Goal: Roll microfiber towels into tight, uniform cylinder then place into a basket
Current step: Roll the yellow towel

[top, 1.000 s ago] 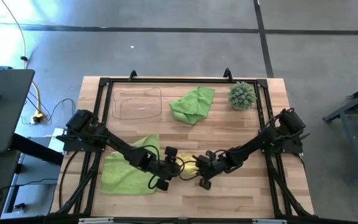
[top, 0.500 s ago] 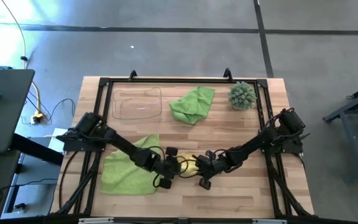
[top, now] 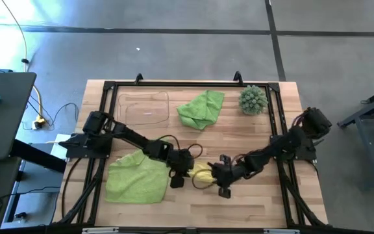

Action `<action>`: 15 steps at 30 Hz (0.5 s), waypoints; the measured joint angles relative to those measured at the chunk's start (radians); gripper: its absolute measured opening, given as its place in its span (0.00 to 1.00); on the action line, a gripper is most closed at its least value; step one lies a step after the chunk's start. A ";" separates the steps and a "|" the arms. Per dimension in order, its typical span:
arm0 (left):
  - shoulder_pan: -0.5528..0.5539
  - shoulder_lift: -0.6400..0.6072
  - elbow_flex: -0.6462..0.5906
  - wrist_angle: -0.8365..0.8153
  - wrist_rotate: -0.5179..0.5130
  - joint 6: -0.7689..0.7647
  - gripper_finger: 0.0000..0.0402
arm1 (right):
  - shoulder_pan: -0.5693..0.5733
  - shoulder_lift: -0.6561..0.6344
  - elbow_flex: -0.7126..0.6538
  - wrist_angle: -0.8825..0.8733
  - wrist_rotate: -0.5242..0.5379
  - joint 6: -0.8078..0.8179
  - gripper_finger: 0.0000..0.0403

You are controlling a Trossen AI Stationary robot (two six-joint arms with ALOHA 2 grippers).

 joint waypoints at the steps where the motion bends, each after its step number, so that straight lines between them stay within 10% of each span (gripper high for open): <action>1: 0.009 0.000 0.000 -0.002 0.018 -0.007 0.02 | 0.023 -0.009 0.000 -0.002 0.039 -0.034 0.27; 8: 0.029 0.002 -0.002 -0.007 0.059 -0.010 0.07 | 0.207 0.060 0.002 0.053 0.394 -0.263 0.27; 15: 0.027 0.002 -0.003 -0.005 0.053 -0.019 0.06 | 0.219 0.172 0.003 0.109 0.438 -0.269 0.33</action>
